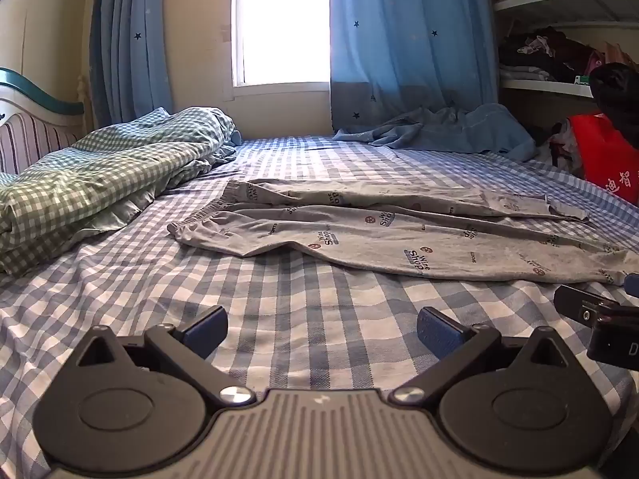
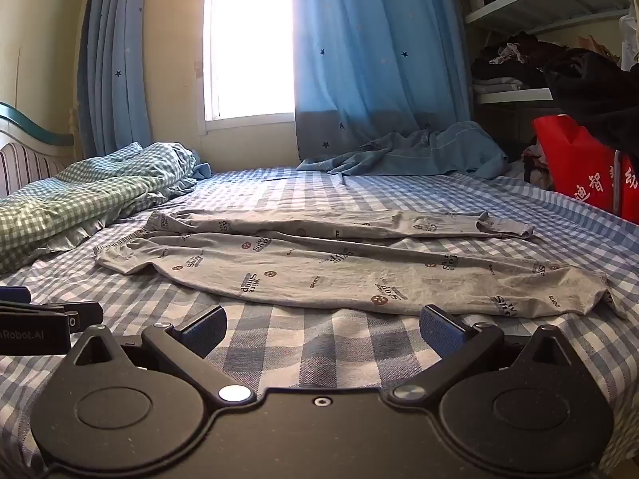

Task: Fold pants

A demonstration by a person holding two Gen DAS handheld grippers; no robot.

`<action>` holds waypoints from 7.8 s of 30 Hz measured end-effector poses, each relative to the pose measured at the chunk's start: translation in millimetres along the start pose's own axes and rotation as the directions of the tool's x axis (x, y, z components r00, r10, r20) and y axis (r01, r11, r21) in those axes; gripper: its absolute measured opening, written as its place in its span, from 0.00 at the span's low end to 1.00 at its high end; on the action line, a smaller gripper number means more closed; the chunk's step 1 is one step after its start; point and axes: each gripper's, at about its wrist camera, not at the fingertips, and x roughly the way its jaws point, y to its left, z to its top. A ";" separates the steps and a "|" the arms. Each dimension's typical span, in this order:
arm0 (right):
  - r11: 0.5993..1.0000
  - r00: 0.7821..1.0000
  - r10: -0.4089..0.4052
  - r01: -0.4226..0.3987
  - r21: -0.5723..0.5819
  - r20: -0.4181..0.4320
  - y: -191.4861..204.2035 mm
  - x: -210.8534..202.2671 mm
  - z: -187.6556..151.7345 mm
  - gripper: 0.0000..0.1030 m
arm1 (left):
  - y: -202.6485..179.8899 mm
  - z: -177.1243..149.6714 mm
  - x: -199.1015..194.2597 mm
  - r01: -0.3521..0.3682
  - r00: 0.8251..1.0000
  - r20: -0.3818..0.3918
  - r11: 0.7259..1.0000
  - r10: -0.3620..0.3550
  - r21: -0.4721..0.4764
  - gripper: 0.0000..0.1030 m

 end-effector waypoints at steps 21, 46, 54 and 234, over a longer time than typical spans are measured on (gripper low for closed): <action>1.000 1.000 -0.001 0.001 0.000 -0.002 0.0 0.6 -0.6 1.00 | 2.4 0.7 1.7 -0.003 1.000 -0.007 1.000 0.003 0.005 1.00; 1.000 1.000 -0.014 0.014 -0.007 -0.020 -0.1 2.0 0.7 1.00 | -1.9 1.4 0.1 -0.004 1.000 -0.004 1.000 0.004 0.016 1.00; 1.000 1.000 -0.012 0.012 -0.007 -0.018 -0.9 0.6 2.1 1.00 | -2.0 2.1 -0.5 -0.005 1.000 -0.003 1.000 0.005 0.022 1.00; 0.609 0.949 0.282 -0.290 -0.738 -0.140 62.5 251.0 129.2 0.00 | 150.4 172.3 309.6 0.178 0.977 0.011 0.841 -0.213 0.512 0.03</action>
